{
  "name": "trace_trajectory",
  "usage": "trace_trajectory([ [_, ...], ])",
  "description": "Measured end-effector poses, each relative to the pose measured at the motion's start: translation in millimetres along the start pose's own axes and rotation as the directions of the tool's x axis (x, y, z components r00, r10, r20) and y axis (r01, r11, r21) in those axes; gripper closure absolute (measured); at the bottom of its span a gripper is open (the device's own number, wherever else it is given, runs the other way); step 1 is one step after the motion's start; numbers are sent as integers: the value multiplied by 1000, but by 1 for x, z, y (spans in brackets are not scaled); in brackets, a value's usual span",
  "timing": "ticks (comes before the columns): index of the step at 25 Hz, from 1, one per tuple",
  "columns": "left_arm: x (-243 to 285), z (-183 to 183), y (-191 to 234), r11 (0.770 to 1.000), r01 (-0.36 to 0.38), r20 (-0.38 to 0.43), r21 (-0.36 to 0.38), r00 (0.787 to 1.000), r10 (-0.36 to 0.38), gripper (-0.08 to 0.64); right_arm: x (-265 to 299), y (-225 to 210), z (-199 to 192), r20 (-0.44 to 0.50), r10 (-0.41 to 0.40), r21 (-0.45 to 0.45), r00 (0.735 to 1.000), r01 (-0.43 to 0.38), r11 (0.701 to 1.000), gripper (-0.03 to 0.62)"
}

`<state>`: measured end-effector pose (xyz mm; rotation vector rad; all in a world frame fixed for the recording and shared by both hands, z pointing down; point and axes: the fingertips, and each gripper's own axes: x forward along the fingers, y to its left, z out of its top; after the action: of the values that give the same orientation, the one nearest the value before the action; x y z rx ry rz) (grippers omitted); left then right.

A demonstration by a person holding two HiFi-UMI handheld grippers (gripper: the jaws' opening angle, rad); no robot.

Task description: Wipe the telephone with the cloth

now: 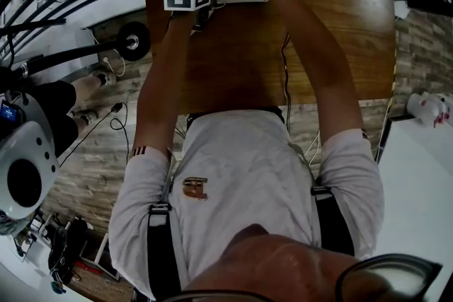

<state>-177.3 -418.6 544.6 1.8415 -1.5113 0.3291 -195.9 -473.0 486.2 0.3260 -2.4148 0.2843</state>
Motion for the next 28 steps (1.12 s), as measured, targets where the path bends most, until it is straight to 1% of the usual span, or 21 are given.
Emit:
trace_trajectory([
  [3,3,-2,-2,1000,10,-17,-8,1000,-10,348,5,-8,-7,-43,-20,14,999,21,1000,514],
  [7,4,-1,-3,999,24,-15,-28,1000,-24,339,5,-23,-19,-74,-55,23,996,56,998,514],
  [11,6,-1,0,998,40,-6,-38,999,-40,334,2,-46,-32,-93,-112,36,989,115,993,514],
  [14,6,0,1,998,46,5,-42,999,-46,334,-6,-66,-45,-113,-163,46,980,169,984,514],
  [18,6,-2,3,998,51,17,-46,999,-50,333,-21,-93,-67,-124,-230,85,965,241,967,514],
  [21,7,-2,-1,998,45,20,-46,999,-44,334,-40,-107,-80,-125,-262,114,957,276,954,514],
  [24,9,-4,-2,998,43,23,-41,999,-42,333,-57,-103,-81,-83,-248,163,965,259,952,514],
  [28,9,-7,1,998,38,20,-42,999,-38,331,-67,-72,-68,-3,-183,216,983,180,960,514],
])
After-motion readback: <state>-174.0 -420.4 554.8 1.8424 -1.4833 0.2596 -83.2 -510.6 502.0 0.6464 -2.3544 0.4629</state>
